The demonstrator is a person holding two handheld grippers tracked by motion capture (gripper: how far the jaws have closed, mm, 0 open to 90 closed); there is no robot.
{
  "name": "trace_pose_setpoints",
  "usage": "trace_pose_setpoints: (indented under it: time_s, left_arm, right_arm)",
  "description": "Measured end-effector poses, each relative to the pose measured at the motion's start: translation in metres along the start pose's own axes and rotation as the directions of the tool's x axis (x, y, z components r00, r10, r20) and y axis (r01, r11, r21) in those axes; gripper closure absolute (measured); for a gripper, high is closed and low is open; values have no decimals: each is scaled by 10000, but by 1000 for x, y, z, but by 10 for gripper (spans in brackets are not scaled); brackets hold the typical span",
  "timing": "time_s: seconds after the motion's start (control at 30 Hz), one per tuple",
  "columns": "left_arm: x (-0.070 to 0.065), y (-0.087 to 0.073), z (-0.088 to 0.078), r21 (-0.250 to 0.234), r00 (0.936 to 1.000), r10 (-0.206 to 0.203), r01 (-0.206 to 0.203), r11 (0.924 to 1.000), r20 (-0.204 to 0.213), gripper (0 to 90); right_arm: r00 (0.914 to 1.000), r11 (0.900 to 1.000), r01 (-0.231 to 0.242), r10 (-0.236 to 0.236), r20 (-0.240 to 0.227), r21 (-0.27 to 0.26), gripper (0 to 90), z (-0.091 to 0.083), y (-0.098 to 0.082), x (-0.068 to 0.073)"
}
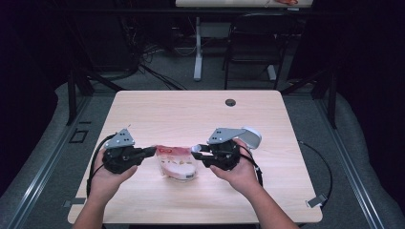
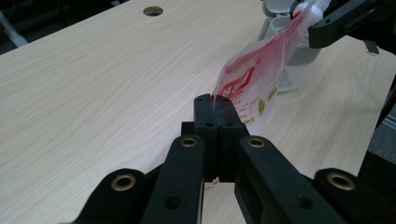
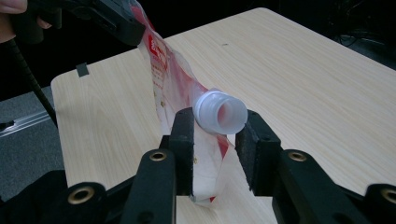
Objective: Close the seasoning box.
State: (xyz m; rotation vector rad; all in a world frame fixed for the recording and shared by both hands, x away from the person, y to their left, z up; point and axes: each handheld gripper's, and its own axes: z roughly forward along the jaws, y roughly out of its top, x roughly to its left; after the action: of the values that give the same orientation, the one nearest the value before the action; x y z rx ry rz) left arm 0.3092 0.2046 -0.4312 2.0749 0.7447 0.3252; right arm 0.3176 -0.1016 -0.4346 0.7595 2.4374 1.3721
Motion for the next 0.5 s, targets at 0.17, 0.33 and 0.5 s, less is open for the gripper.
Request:
trace_pose_setpoints:
  time_s: [0.17, 0.33, 0.5]
  left_arm:
    - [-7, 4, 6, -45, 9998, 98, -97, 9999, 157, 900]
    - [-12, 5, 13, -114, 9995, 117, -114, 9999, 284, 900]
    - [-14, 4, 16, -166, 9989, 167, -160, 9997, 438, 900]
  right_arm:
    - [10000, 10000, 7, -8, 94, 54, 684, -10, -4, -3]
    - [9998, 9999, 3, -6, 196, 153, 683, -18, -9, -5]
    - [9998, 9999, -39, 36, 203, 154, 681, -21, -14, -7]
